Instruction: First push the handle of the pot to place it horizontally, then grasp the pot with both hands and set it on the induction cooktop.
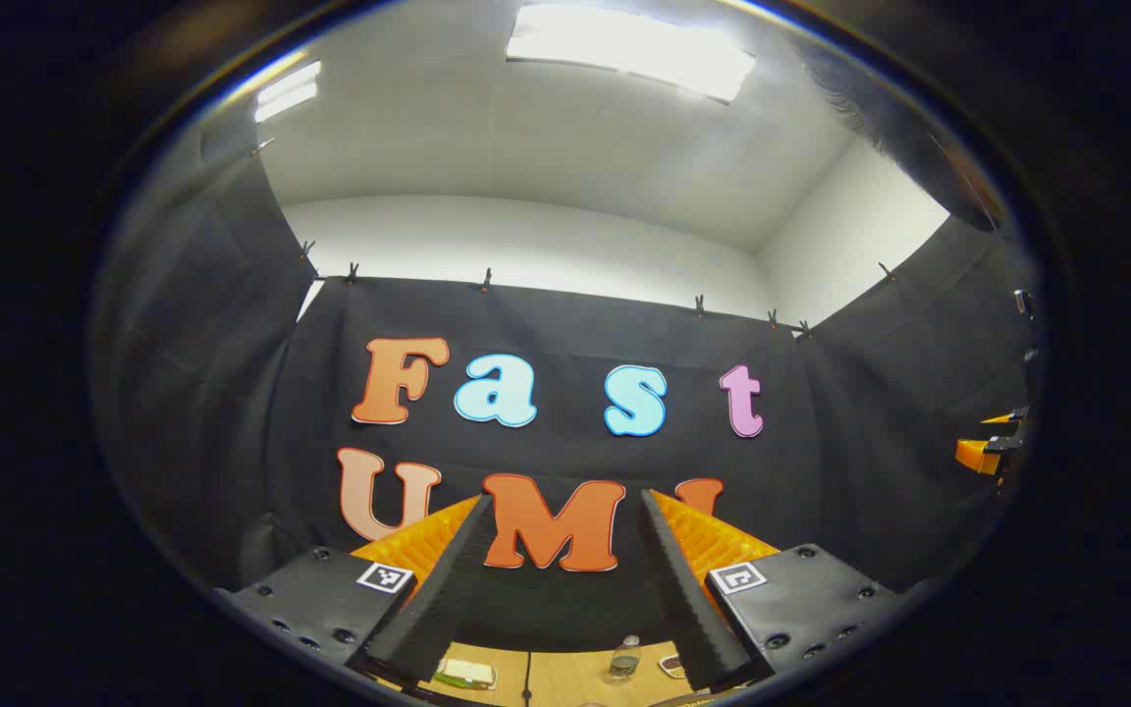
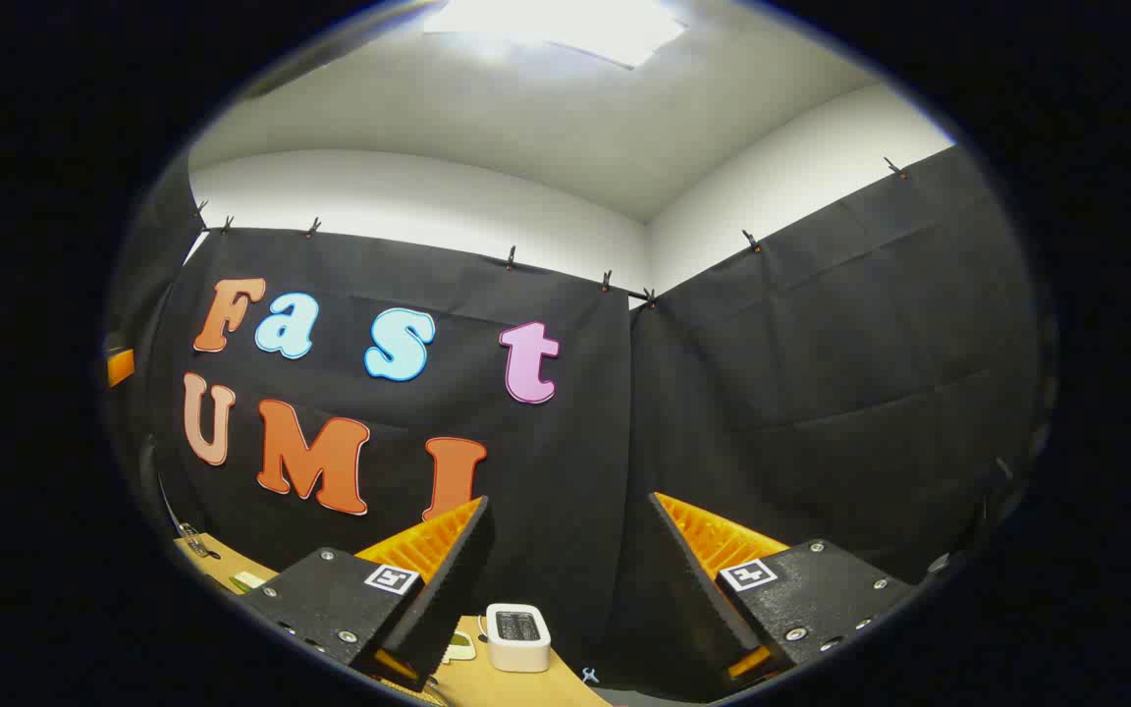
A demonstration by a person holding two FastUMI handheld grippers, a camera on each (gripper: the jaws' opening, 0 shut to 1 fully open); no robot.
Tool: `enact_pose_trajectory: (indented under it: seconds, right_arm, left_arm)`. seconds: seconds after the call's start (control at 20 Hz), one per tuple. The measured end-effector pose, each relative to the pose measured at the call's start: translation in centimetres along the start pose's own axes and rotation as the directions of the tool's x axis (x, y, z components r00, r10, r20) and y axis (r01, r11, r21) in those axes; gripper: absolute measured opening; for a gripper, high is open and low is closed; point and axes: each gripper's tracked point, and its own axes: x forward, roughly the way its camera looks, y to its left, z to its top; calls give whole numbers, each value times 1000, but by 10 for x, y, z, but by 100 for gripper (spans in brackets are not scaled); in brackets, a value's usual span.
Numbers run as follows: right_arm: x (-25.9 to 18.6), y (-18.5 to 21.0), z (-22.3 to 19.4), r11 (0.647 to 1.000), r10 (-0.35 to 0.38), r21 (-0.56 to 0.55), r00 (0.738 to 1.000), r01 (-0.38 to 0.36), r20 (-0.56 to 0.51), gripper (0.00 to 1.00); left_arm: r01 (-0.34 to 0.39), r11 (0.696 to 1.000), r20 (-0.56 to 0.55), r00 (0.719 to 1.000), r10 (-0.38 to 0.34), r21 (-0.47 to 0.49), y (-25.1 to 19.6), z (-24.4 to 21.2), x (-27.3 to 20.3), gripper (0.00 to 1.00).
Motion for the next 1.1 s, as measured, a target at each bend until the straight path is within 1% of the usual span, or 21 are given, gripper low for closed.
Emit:
enact_pose_trajectory:
  seconds: [0.05,0.1,0.15,0.25,0.3,0.35,0.4,0.55,0.6,0.65,0.7,0.75,0.85,1.05,1.1]
  right_arm:
    - [1,0,0,1000,4,-1,1000,-4,2,96]
    - [1,2,0,1000,12,-3,1000,-12,7,96]
    - [2,2,0,1000,17,-3,1000,-17,12,96]
    - [4,2,-2,1000,21,-6,1000,-21,12,95]
    - [5,1,-5,1000,21,-7,1000,-21,7,95]
    - [5,1,-8,1000,22,-6,1000,-22,0,99]
    - [5,0,-11,1000,21,-5,1000,-21,-5,96]
    - [6,-5,-15,1000,18,-8,1000,-18,-12,95]
    - [5,-6,-15,1000,17,-10,1000,-17,-12,95]
    - [7,-7,-17,1000,15,-15,1000,-15,-12,95]
    - [7,-8,-18,1000,13,-21,1000,-13,-11,95]
    - [7,-9,-21,1000,12,-25,1000,-12,-13,95]
    - [8,-9,-25,999,15,-28,1000,-16,-19,95]
    - [10,-11,-37,999,26,-32,999,-27,-38,96]
    - [11,-12,-40,999,28,-35,999,-30,-42,96]
  left_arm:
    - [-4,1000,-1,1000,4,0,-1,0,1,97]
    - [-5,1000,-2,1000,5,0,0,0,-1,94]
    - [-7,1000,-6,1000,7,-1,0,-1,0,97]
    - [-9,1000,-10,1000,9,0,-1,-1,0,97]
    - [-10,1000,-13,1000,10,0,-1,-3,0,94]
    - [-10,1000,-15,1000,10,-1,-2,-3,-1,97]
    - [-9,1000,-18,1000,9,-1,-3,-5,1,97]
    - [-16,1000,-20,1000,16,9,-5,-4,0,97]
    - [-18,1000,-19,1000,19,15,-7,-6,1,94]
    - [-24,999,-20,999,24,21,-9,-8,0,98]
    - [-25,999,-27,999,26,27,-10,-11,1,94]
    - [-20,999,-38,999,21,31,-13,-15,0,97]
    - [0,1000,-72,997,2,29,-26,-31,0,97]
    - [47,998,-182,983,-40,31,-52,-73,-6,89]
    - [56,998,-206,977,-48,31,-57,-83,-7,83]
